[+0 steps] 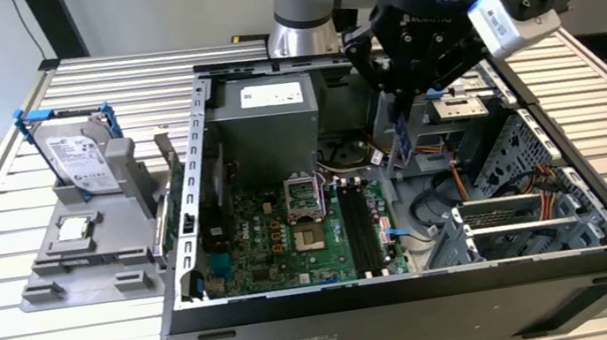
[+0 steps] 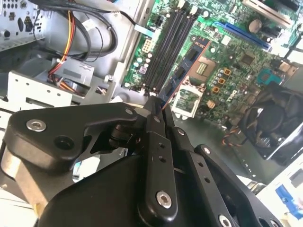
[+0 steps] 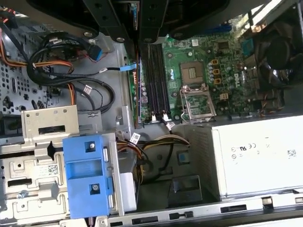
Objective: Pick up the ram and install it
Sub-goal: 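Insert the ram into the slot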
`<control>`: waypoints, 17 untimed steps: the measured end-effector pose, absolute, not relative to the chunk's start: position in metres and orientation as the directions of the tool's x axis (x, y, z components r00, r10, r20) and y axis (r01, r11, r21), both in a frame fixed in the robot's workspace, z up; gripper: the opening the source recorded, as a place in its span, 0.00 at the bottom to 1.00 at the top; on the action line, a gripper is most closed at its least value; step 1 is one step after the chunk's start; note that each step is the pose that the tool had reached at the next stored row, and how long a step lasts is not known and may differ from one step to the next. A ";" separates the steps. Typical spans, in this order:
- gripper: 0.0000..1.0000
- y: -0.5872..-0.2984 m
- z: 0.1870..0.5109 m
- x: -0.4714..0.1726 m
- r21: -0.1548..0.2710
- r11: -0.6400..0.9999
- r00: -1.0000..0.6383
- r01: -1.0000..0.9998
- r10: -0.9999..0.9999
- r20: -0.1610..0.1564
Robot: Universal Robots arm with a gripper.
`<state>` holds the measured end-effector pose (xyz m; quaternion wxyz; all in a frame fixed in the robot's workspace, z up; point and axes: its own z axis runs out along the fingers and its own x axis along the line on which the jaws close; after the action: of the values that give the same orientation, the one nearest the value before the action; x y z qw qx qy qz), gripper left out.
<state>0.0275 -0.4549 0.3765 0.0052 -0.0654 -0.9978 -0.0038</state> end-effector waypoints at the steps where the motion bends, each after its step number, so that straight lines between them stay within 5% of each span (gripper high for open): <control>1: 0.00 -0.455 0.376 0.028 0.007 0.993 -0.993 0.116 0.116 0.011; 17: 0.00 -0.455 0.372 0.028 0.007 1.000 -1.000 0.000 0.000 0.011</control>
<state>0.0282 -0.4549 0.3722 0.0054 0.0000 -1.0000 -0.0035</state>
